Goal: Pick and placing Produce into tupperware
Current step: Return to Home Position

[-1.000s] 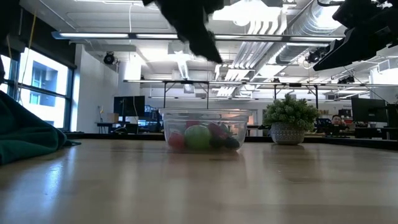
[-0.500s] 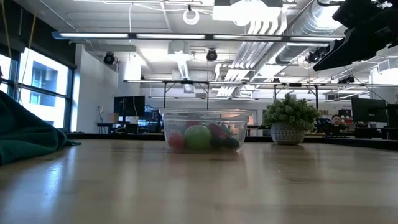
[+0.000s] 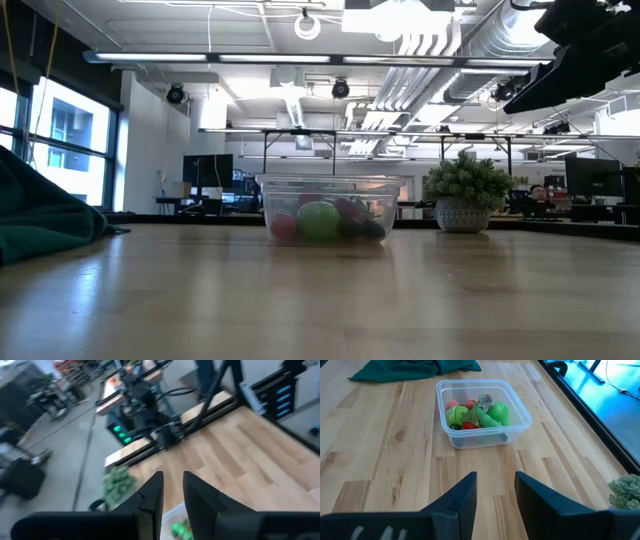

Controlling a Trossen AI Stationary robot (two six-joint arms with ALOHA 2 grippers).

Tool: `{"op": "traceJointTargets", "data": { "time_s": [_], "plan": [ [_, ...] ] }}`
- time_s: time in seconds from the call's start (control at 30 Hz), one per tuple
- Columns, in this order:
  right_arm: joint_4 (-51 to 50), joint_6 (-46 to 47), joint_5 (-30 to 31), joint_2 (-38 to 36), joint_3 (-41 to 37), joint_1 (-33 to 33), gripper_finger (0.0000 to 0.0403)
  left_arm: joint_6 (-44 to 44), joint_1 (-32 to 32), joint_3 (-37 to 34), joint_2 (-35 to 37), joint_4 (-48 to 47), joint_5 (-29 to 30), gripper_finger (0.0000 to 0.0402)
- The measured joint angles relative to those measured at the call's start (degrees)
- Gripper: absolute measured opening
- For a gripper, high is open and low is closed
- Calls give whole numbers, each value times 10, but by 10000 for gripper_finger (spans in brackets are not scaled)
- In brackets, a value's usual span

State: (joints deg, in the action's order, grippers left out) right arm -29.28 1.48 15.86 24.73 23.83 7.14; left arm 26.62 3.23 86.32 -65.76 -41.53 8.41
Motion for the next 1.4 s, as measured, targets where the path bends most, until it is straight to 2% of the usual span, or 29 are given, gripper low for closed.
{"op": "traceJointTargets", "data": {
  "time_s": [0.13,0.23,0.43,0.67,0.87,1.03,1.4],
  "plan": [
    [0,0,0,0,0,0,123,1,11,-2,37,-33,68,63],
    [0,0,0,0,0,0,123,1,9,-16,65,-27,92,58],
    [0,0,0,0,0,0,123,1,9,-95,147,29,105,45],
    [0,0,0,0,0,0,123,-34,9,-233,282,116,108,32],
    [0,0,0,0,0,0,123,-70,9,-312,391,149,108,23],
    [0,0,0,0,0,0,123,-76,9,-349,464,150,108,16],
    [0,0,0,0,0,0,123,-54,9,-382,587,148,118,7]
  ]
}}
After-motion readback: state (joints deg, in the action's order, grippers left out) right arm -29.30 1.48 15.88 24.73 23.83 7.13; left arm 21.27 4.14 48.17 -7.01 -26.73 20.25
